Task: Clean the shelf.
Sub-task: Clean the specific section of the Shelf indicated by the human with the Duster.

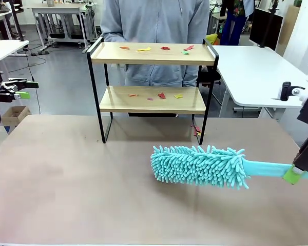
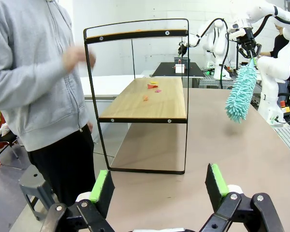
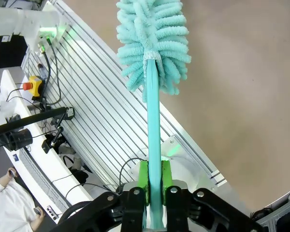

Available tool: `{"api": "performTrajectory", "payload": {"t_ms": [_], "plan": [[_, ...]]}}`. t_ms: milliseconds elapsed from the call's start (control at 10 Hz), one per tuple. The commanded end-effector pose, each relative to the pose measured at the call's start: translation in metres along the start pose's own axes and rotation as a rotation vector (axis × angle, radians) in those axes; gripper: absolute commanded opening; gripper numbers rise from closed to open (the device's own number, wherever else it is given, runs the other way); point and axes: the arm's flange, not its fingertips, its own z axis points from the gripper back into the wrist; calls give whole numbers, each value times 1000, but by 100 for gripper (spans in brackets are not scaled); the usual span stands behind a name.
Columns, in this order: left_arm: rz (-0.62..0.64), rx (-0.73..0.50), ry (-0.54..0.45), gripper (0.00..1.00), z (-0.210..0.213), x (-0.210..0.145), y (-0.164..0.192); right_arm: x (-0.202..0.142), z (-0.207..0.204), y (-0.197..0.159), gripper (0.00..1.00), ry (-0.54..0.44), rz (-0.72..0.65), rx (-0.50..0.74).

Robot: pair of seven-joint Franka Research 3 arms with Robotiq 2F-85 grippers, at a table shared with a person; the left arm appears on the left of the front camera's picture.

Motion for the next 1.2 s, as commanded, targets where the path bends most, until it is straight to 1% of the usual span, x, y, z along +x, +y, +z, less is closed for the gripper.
{"api": "performTrajectory", "payload": {"t_ms": [0, 1100], "plan": [[-4, -1, -1, 100, -1, 2, -1, 2, 2, 3, 13, 4, -20, -6], [-4, -1, -1, 100, -1, 2, -1, 2, 2, 3, 13, 4, -20, -6]]}}
